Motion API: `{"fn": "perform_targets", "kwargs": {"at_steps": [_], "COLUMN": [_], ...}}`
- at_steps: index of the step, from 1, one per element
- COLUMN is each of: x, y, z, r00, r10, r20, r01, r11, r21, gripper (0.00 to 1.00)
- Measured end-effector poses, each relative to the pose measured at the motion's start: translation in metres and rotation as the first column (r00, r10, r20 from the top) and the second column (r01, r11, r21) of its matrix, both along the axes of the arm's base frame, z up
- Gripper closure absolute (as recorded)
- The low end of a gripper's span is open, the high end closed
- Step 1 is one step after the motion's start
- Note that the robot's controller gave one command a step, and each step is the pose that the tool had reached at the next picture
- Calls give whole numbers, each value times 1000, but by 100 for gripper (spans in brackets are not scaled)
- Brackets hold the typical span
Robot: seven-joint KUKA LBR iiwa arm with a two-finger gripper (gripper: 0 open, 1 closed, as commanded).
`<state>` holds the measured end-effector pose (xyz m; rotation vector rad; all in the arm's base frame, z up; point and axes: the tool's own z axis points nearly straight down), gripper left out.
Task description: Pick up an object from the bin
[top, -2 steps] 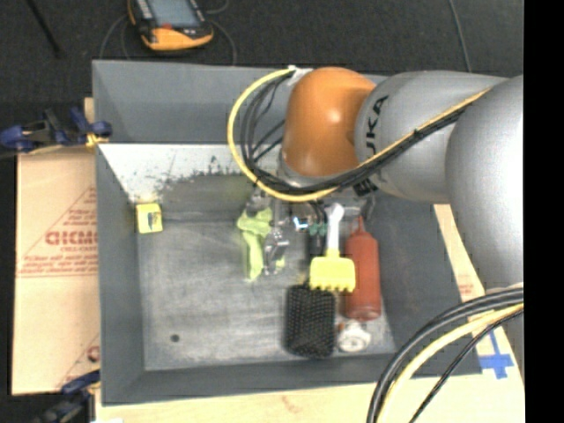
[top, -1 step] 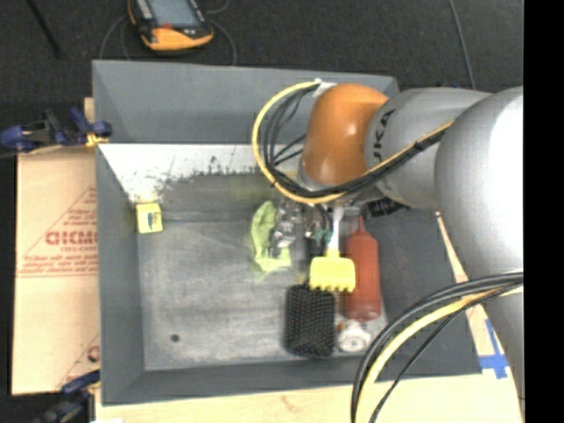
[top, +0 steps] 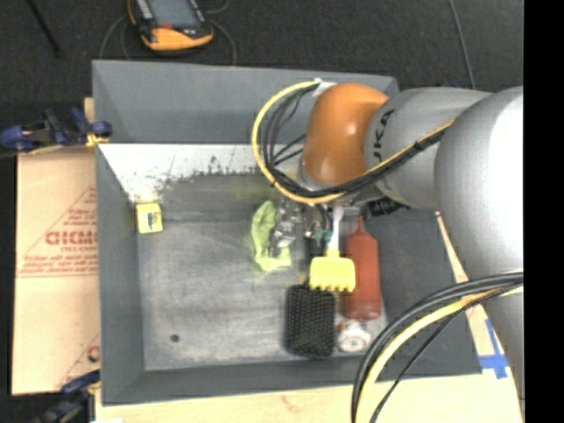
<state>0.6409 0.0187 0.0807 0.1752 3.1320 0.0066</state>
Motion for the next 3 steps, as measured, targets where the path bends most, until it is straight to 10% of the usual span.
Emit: {"fn": "perform_targets", "kwargs": {"at_steps": [3], "x": [10], "y": [-2], "z": [89], "r00": [1000], "r10": [-10], "r20": [-4], "r01": [10], "r11": [1000], "r21": [-5], "gripper": [100]}}
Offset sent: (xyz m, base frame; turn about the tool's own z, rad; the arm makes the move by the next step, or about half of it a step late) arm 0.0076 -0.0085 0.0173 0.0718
